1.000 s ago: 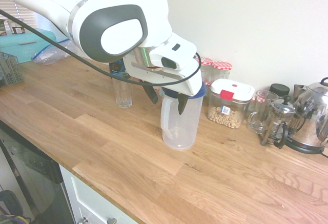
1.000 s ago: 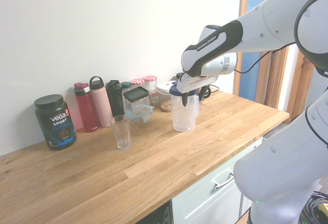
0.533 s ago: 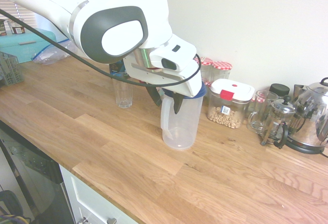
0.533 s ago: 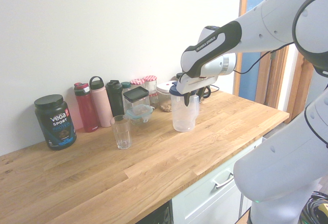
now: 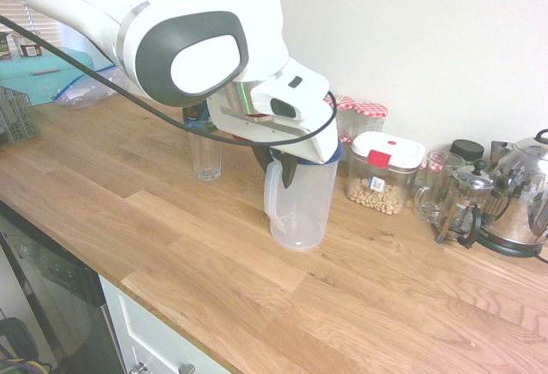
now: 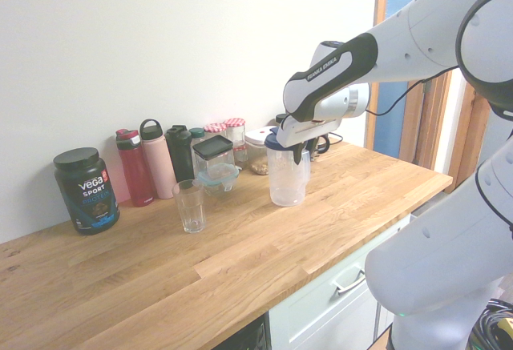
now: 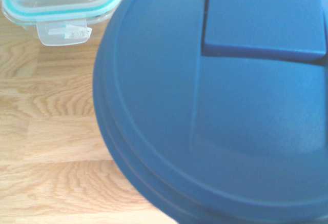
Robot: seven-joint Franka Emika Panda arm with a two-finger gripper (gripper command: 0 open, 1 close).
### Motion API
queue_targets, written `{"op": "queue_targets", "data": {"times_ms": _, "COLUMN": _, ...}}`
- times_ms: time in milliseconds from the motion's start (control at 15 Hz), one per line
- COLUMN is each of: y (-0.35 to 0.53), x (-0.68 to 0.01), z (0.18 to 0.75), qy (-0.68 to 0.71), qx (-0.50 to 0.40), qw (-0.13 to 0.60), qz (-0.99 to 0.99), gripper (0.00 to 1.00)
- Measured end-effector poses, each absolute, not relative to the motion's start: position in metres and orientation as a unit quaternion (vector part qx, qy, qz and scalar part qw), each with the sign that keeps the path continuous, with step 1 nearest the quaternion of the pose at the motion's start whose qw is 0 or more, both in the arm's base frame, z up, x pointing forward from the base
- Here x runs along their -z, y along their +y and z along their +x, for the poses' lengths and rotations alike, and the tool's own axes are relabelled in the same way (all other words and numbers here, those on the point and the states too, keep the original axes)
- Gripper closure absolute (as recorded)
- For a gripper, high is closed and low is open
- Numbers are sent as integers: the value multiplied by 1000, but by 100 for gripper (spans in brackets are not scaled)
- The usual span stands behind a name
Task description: Pour me some water
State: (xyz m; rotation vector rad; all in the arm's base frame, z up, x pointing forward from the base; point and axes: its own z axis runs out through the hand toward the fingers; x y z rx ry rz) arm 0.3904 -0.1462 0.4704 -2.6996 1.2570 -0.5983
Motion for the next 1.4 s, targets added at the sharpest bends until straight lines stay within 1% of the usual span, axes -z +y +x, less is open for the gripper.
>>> {"op": "queue_targets", "data": {"times_ms": 267, "y": -147, "x": -472, "z": 389, "qy": 410, "qx": 193, "qw": 50, "qz": -890, "gripper": 100}}
{"op": "queue_targets", "data": {"times_ms": 400, "y": -147, "x": -485, "z": 384, "qy": 400, "qx": 183, "qw": 50, "qz": -897, "gripper": 100}}
{"op": "queue_targets", "data": {"times_ms": 600, "y": -141, "x": -545, "z": 364, "qy": 377, "qx": 187, "qw": 53, "qz": -906, "gripper": 100}}
{"op": "queue_targets", "data": {"times_ms": 800, "y": -118, "x": -600, "z": 350, "qy": 310, "qx": 189, "qw": 41, "qz": -931, "gripper": 100}}
{"op": "queue_targets", "data": {"times_ms": 933, "y": -97, "x": -612, "z": 364, "qy": 257, "qx": 185, "qw": 23, "qz": -948, "gripper": 100}}
{"op": "queue_targets", "data": {"times_ms": 1067, "y": -65, "x": -613, "z": 394, "qy": 198, "qx": 175, "qw": 13, "qz": -964, "gripper": 100}}
{"op": "queue_targets", "data": {"times_ms": 1200, "y": -35, "x": -613, "z": 423, "qy": 144, "qx": 153, "qw": -6, "qz": -978, "gripper": 100}}
{"op": "queue_targets", "data": {"times_ms": 1400, "y": 5, "x": -605, "z": 445, "qy": 71, "qx": 109, "qw": -52, "qz": -990, "gripper": 100}}
